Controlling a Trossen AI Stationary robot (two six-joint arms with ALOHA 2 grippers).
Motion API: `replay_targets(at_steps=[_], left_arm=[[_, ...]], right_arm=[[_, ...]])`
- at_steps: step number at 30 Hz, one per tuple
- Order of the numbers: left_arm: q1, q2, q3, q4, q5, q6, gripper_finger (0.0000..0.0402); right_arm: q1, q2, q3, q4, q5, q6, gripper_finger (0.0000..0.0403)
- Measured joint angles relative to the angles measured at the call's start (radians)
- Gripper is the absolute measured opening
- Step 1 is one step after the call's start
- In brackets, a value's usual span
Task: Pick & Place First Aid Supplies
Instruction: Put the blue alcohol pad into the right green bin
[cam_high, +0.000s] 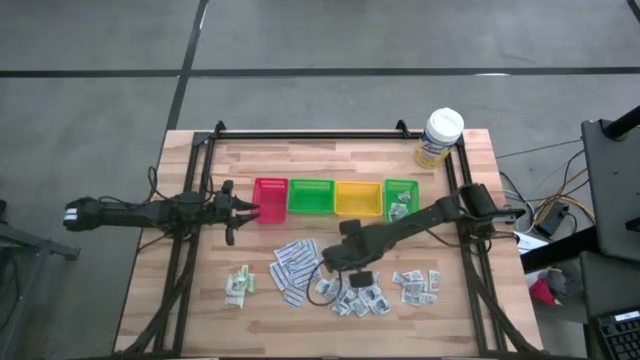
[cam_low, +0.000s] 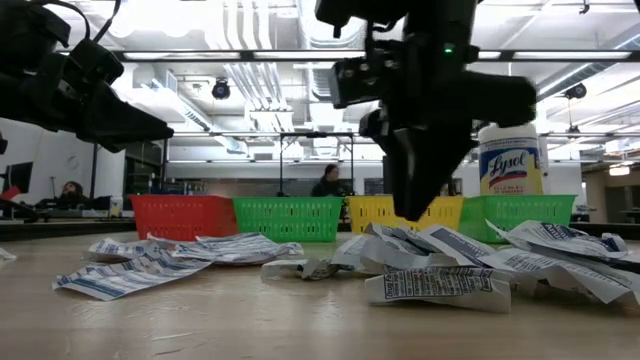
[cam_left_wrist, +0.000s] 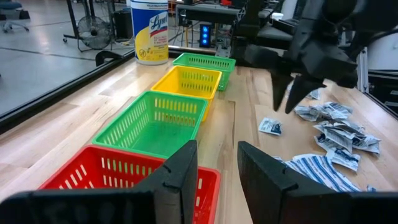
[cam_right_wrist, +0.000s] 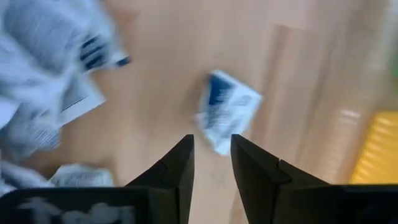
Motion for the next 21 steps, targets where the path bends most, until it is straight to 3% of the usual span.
replay_targets(at_steps=[21], left_arm=[[0.000, 0.000, 0.000, 0.000, 0.000, 0.000, 0.0113]], right_arm=[[0.008, 0.000, -0.058, 0.118, -0.007, -0.097, 0.0130]])
